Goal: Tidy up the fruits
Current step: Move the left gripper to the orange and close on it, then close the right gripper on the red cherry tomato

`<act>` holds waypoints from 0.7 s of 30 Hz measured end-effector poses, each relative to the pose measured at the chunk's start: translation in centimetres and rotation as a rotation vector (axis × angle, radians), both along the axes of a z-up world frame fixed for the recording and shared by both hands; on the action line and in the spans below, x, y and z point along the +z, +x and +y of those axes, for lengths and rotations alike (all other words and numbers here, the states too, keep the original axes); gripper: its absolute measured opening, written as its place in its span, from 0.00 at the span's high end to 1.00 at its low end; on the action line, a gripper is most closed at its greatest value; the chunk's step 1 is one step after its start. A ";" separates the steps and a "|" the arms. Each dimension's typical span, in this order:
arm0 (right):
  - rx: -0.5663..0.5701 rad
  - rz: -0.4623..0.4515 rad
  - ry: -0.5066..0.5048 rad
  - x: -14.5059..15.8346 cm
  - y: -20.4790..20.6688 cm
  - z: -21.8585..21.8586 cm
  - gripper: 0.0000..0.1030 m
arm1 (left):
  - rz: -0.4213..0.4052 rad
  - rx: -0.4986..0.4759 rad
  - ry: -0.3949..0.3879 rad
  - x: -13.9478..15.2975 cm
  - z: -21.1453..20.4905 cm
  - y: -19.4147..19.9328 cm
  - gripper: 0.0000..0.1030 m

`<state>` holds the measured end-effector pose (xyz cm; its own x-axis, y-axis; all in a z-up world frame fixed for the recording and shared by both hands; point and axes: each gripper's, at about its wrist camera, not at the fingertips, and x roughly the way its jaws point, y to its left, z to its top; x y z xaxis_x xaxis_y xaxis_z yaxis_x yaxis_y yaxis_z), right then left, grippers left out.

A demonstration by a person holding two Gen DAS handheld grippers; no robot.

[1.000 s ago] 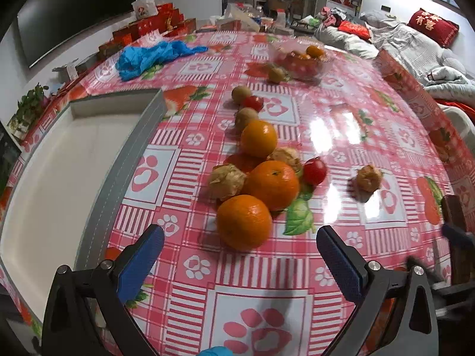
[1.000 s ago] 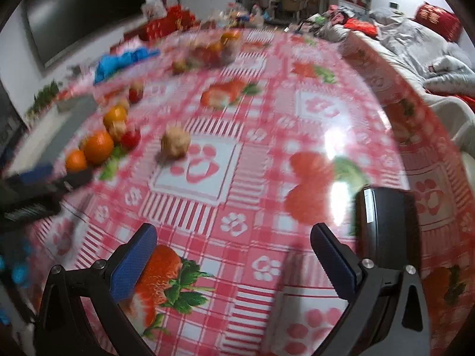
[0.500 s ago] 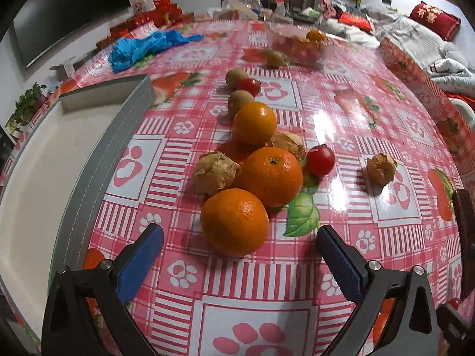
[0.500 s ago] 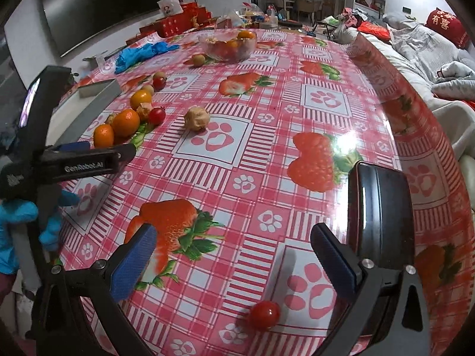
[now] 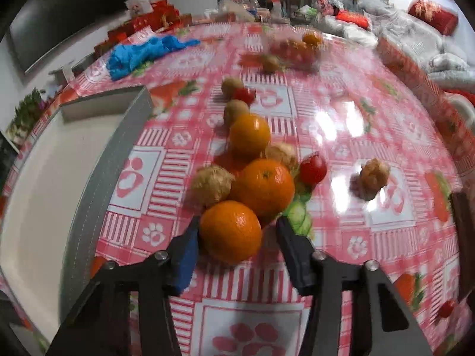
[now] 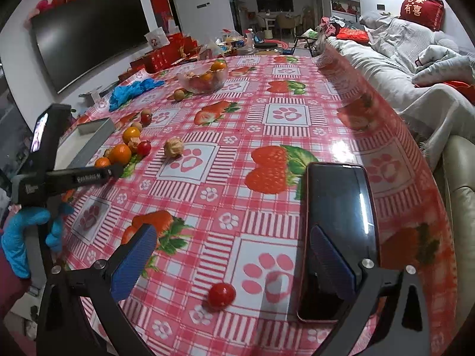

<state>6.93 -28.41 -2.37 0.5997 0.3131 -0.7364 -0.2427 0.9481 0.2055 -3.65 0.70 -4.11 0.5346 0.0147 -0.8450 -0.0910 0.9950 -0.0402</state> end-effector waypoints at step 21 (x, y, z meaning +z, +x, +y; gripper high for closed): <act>-0.371 -0.116 0.046 2.0 -2.5 -7.5 0.00 | -0.037 -0.026 0.003 0.0 2.1 -4.7 0.63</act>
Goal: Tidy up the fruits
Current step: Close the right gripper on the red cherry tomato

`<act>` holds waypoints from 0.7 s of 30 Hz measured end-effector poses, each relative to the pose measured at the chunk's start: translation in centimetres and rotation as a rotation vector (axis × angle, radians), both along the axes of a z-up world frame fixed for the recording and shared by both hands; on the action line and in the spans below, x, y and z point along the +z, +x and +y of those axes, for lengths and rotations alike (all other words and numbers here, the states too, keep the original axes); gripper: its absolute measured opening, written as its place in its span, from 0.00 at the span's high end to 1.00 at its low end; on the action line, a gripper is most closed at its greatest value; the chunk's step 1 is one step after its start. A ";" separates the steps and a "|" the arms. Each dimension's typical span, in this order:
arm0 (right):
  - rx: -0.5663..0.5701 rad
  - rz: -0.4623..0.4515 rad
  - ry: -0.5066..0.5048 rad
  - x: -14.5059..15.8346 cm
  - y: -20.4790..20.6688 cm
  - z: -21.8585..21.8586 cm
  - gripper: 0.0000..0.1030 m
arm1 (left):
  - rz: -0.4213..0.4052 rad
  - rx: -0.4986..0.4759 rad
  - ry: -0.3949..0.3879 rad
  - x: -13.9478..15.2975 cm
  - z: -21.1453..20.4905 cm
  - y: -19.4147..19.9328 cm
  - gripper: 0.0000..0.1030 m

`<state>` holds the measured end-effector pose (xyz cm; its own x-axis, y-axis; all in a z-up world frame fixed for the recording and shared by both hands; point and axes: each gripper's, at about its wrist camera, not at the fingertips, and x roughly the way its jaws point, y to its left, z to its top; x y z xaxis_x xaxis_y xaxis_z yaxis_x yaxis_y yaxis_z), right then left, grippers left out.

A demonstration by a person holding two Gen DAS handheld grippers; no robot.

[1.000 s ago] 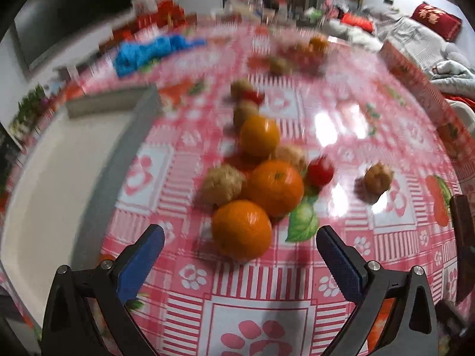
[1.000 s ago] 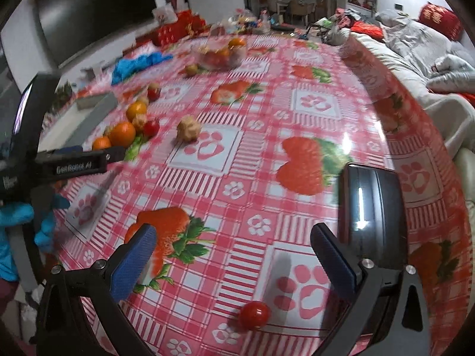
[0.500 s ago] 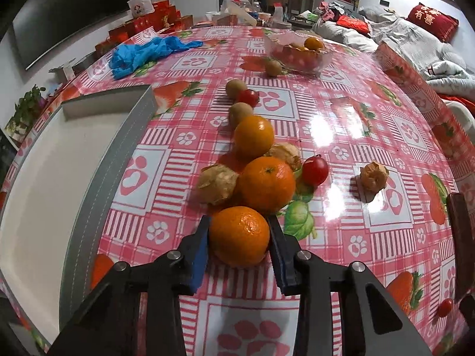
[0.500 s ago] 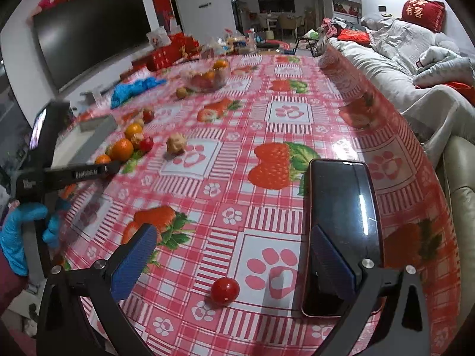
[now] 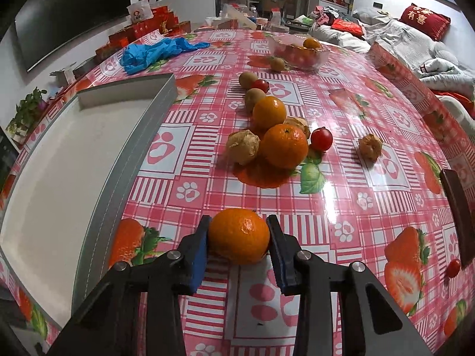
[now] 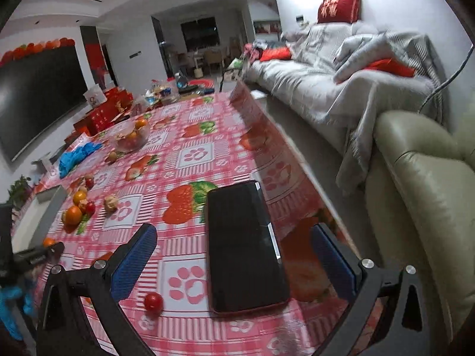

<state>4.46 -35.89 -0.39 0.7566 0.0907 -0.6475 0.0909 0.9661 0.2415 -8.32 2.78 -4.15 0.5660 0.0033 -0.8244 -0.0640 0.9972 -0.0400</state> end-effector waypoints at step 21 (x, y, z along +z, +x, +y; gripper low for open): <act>0.419 0.240 -0.115 -5.6 0.1 11.5 0.00 | 0.004 -0.003 0.005 0.0 -0.1 0.3 0.63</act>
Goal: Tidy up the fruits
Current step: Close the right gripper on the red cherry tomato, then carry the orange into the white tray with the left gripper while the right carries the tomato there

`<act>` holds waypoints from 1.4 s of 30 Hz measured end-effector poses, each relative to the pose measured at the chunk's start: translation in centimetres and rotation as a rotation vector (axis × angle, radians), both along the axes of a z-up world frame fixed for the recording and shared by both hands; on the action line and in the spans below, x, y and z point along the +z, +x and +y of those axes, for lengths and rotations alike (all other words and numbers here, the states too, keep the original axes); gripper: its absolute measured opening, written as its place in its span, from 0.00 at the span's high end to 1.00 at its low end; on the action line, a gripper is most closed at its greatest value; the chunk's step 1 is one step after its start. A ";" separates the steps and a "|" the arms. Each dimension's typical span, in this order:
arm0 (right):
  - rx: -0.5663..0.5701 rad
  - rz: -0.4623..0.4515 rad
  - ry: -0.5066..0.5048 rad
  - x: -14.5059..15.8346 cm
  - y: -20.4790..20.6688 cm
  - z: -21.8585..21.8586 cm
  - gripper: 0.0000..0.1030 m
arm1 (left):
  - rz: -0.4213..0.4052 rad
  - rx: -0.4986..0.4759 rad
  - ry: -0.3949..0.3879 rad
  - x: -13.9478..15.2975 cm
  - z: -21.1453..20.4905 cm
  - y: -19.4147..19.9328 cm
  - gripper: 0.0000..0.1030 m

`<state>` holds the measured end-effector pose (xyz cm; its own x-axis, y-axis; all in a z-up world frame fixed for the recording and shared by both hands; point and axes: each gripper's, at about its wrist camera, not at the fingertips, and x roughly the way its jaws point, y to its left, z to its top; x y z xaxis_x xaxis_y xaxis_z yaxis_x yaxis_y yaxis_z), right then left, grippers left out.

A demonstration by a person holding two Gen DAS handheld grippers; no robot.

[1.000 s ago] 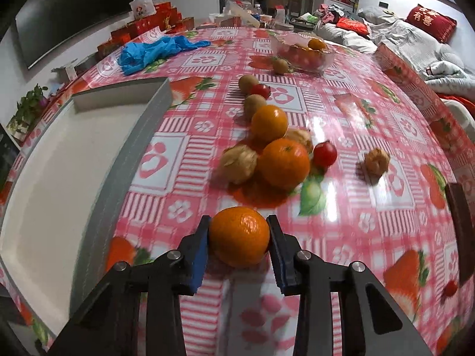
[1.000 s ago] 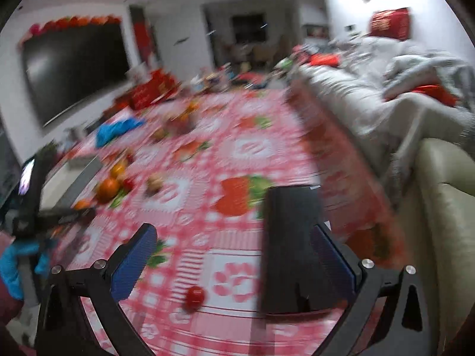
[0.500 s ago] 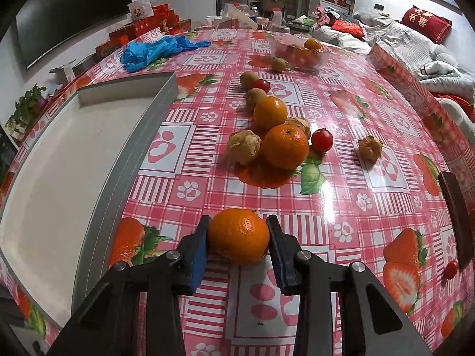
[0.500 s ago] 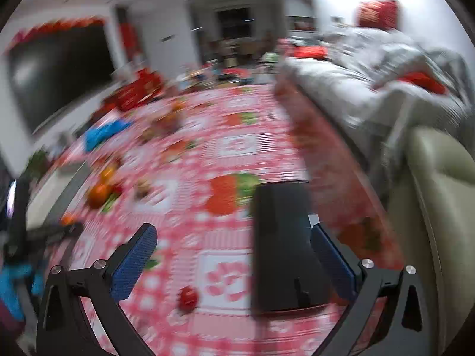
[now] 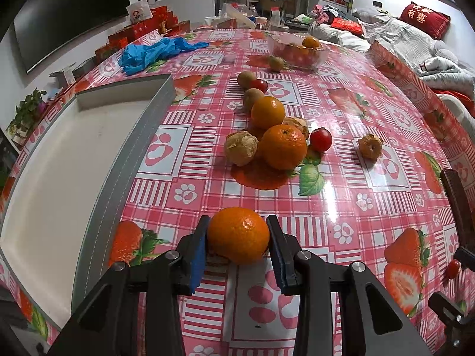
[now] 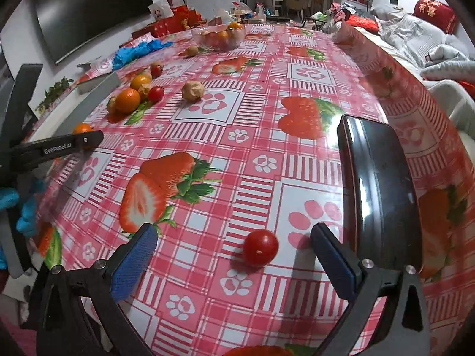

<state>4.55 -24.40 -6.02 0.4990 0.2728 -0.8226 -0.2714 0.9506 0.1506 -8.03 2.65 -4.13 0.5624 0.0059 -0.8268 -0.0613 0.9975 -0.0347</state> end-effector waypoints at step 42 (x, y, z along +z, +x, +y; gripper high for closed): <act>0.154 0.020 0.260 8.2 3.2 7.6 0.78 | -0.129 0.078 -0.036 7.0 6.7 -2.6 0.63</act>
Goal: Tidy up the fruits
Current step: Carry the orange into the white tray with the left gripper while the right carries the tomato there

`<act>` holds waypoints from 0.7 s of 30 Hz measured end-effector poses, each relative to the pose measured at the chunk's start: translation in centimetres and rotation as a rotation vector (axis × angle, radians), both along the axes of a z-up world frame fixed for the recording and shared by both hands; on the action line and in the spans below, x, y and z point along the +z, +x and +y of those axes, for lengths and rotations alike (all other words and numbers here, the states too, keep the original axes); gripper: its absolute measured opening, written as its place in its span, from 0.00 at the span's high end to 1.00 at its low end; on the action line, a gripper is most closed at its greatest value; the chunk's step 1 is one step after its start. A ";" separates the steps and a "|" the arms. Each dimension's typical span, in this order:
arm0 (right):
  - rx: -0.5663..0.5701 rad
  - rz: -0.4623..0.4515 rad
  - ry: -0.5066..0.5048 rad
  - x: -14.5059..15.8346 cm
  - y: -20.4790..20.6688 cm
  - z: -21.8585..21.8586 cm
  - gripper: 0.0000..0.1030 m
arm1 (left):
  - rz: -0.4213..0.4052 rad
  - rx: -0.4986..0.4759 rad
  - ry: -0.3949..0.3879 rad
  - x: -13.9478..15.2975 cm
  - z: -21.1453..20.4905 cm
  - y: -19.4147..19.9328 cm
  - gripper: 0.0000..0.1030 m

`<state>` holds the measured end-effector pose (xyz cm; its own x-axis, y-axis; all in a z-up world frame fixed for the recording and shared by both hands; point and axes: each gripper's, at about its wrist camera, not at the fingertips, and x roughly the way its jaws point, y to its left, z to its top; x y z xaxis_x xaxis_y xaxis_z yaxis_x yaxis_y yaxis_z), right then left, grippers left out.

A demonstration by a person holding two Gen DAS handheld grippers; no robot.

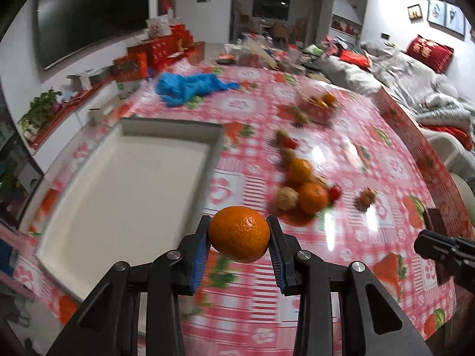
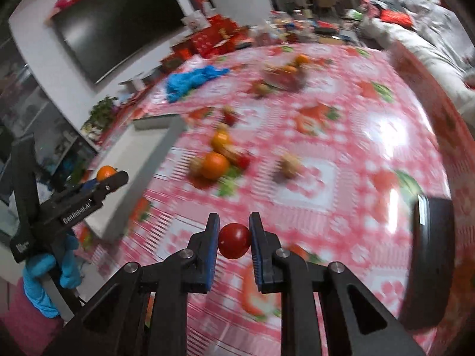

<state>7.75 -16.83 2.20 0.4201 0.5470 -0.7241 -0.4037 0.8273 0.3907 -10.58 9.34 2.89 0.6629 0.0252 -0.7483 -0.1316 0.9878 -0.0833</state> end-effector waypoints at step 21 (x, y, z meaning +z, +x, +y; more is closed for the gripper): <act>0.347 0.040 -0.011 3.4 -3.9 23.8 0.78 | 0.079 0.286 0.043 -3.2 13.2 -0.5 0.63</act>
<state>3.81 6.95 5.61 0.1812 0.6442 -0.7431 -0.6464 0.6475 0.4037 -11.08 22.55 -0.31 0.5636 0.2357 -0.7917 -0.4098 0.9119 -0.0202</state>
